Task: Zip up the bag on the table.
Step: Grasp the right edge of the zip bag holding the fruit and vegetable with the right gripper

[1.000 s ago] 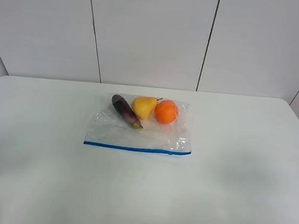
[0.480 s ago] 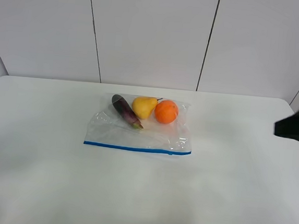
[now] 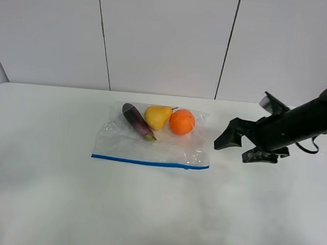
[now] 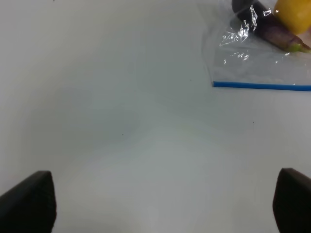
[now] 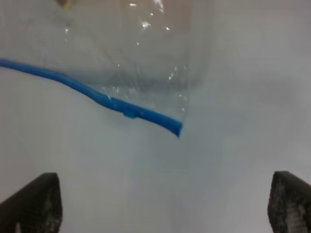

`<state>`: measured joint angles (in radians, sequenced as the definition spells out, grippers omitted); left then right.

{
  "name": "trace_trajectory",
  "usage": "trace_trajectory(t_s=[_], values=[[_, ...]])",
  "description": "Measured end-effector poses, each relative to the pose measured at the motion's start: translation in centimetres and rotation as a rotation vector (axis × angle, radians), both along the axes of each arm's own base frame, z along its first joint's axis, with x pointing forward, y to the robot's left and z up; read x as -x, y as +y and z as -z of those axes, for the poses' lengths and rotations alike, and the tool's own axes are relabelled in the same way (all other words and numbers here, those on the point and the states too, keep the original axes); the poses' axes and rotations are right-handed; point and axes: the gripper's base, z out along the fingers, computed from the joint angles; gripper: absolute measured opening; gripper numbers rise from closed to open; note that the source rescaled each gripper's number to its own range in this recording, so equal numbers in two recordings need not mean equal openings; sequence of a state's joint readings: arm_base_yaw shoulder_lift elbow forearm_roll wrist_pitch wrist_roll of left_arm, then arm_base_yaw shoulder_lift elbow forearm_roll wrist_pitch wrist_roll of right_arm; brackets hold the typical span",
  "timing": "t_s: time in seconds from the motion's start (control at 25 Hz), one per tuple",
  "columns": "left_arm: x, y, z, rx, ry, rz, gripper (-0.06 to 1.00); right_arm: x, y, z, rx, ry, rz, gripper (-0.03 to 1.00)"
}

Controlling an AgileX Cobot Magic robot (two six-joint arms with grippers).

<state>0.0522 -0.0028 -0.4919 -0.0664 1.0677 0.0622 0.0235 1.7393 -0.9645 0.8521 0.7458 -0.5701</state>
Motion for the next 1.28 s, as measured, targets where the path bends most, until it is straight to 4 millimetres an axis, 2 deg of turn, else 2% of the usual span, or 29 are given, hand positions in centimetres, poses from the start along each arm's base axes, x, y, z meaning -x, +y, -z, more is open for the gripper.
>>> trace_trajectory(t_s=[0.12,0.28,0.4,0.52,0.72,0.92,1.12,1.28], values=[[0.0,0.0,0.0,0.000,0.000,0.000,1.00,-1.9,0.6,2.9,-0.065,0.067,-0.013,0.91],[0.0,0.0,0.0,0.000,0.000,0.000,1.00,-3.5,1.3,5.0,-0.166,0.115,-0.018,0.86],[0.0,0.0,0.0,0.000,0.000,0.000,1.00,-3.9,1.6,6.4,-0.218,0.146,-0.007,0.84],[0.0,0.0,0.0,0.000,0.000,0.000,1.00,-3.8,1.8,7.3,-0.240,0.170,-0.020,0.84],[0.0,0.0,0.0,0.000,0.000,0.000,1.00,-3.8,1.9,7.4,-0.244,0.159,-0.046,0.83],[0.0,0.0,0.0,0.000,0.000,0.000,1.00,-3.7,2.0,8.5,-0.258,0.185,-0.052,0.81],[0.0,0.0,0.0,0.000,0.000,0.000,1.00,-3.7,2.1,8.7,-0.278,0.193,-0.061,0.67],[0.0,0.0,0.0,0.000,0.000,0.000,1.00,-3.7,2.1,8.7,-0.280,0.191,-0.058,0.46]])
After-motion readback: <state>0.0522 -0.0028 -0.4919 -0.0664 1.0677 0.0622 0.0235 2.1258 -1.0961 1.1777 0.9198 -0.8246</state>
